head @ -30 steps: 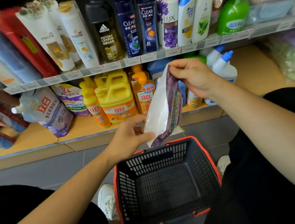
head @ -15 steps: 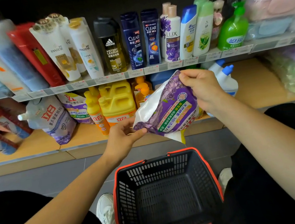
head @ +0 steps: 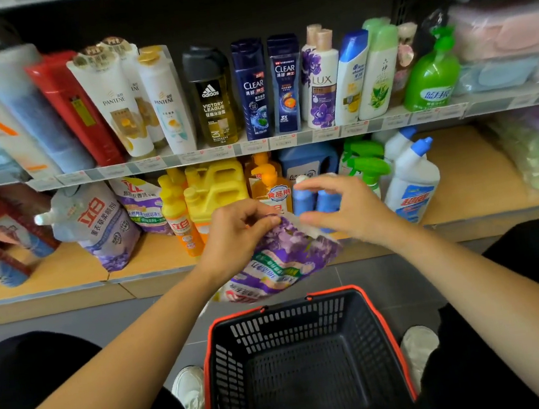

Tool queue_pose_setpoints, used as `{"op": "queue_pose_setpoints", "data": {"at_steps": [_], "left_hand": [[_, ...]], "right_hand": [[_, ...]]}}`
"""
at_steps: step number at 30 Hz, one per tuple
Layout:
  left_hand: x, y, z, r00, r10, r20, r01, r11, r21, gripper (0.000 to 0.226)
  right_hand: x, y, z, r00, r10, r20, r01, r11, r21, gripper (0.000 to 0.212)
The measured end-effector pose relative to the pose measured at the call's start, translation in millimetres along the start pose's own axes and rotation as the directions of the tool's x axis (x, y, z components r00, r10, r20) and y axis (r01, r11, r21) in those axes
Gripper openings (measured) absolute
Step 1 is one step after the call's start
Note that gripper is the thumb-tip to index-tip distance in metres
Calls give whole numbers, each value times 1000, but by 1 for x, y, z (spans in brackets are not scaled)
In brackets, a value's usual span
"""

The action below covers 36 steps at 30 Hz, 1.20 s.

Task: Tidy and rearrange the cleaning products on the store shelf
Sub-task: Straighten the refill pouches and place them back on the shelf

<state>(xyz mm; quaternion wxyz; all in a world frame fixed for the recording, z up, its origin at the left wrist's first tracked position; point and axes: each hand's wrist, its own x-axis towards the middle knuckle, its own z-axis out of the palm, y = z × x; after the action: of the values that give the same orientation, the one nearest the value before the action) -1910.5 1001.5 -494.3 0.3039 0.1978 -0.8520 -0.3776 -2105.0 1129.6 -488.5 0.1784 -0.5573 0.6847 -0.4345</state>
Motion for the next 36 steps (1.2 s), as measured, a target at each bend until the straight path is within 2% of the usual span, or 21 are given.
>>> {"op": "queue_pose_setpoints", "data": {"at_steps": [2,4,7,9,11,14,18,20,22,26,29,32,36], "left_hand": [[0,1,-4,1000,-5,8,5,1000,-7,5],[1,1,-11,999,-34,-3,33,997,-70,4],[0,-2,-20,996,-81,-29,75,984,-160,8],[-2,-4,-22,993,-112,-22,105,969,-225,5],[-4,-6,-22,992,-122,-5,116,954,-276,4],[-9,-18,-24,986,-160,56,169,931,-324,23],[-26,-53,-26,923,-315,221,338,938,-73,66],[-38,-69,-20,860,-399,318,402,914,56,74],[-47,-82,-14,839,-424,341,405,905,130,64],[-47,-89,-17,930,-333,158,328,943,58,5],[-42,-83,-26,946,-322,34,322,947,17,10],[-43,-79,-34,928,-371,-37,368,928,-61,12],[-46,-81,-55,913,-392,-116,382,919,-97,18]], "right_hand": [[-4,-1,17,989,23,148,-17,999,-41,61],[-4,-2,30,978,43,203,-37,999,-36,63],[1,-8,38,991,27,134,-34,998,52,40],[4,-10,40,999,11,53,-14,998,57,21],[5,-12,41,1000,-6,-19,6,999,38,11],[7,-11,35,998,-7,-65,9,1000,26,1],[11,-5,16,991,32,-127,-22,996,81,22],[12,-6,6,984,51,-169,-29,992,126,24],[14,-7,-2,972,55,-228,-17,986,167,21],[18,-3,-12,946,109,-305,-18,958,287,12],[22,12,-11,931,191,-313,-79,939,336,6],[26,36,-1,924,250,-290,-162,942,295,9],[26,64,25,935,339,-100,-312,925,216,8]]}}
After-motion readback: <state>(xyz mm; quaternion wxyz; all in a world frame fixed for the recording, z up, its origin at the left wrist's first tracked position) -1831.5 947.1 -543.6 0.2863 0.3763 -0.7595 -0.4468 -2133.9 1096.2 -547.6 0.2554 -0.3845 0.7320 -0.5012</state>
